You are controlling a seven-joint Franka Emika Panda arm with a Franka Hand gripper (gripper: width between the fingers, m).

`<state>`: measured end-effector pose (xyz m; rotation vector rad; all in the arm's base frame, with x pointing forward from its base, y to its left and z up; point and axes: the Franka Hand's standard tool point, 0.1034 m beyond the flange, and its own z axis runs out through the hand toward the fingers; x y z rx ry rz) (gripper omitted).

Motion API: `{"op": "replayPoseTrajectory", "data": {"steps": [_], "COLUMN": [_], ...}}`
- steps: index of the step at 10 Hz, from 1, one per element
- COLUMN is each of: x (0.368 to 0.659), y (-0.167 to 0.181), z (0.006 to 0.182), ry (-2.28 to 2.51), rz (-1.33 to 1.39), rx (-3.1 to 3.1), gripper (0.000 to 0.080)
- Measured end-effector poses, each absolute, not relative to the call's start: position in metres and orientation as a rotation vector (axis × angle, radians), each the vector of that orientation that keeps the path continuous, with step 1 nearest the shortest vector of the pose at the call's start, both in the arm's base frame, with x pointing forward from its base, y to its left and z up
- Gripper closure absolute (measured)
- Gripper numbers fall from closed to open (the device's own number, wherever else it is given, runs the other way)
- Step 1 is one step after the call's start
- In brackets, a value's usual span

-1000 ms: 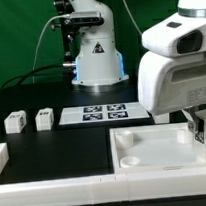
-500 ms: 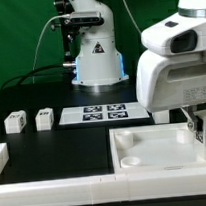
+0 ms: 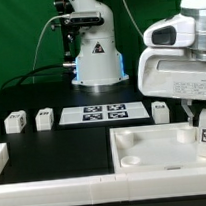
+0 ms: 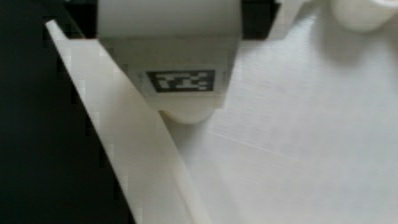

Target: Assemble one leg

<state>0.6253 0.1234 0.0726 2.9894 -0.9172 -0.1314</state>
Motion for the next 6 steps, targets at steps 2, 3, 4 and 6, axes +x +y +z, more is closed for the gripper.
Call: {"op": "replayPoseTrajectory", "data": {"steps": [2, 3, 4, 6], "x": [0.6255, 0.6262, 0.6268, 0.628], "y": [0.1242, 0.1244, 0.1246, 0.1242], "z": [0.0726, 0.0725, 0.0722, 0.0723], "ry": [-1.233, -1.404, -1.539, -1.817], "rz": [-0.126, -0.115, -0.106, -0.098], "rx": [2.865, 2.782, 2.71, 2.532], "gripper": [0.0506, 0.0506, 0.0506, 0.0506]}}
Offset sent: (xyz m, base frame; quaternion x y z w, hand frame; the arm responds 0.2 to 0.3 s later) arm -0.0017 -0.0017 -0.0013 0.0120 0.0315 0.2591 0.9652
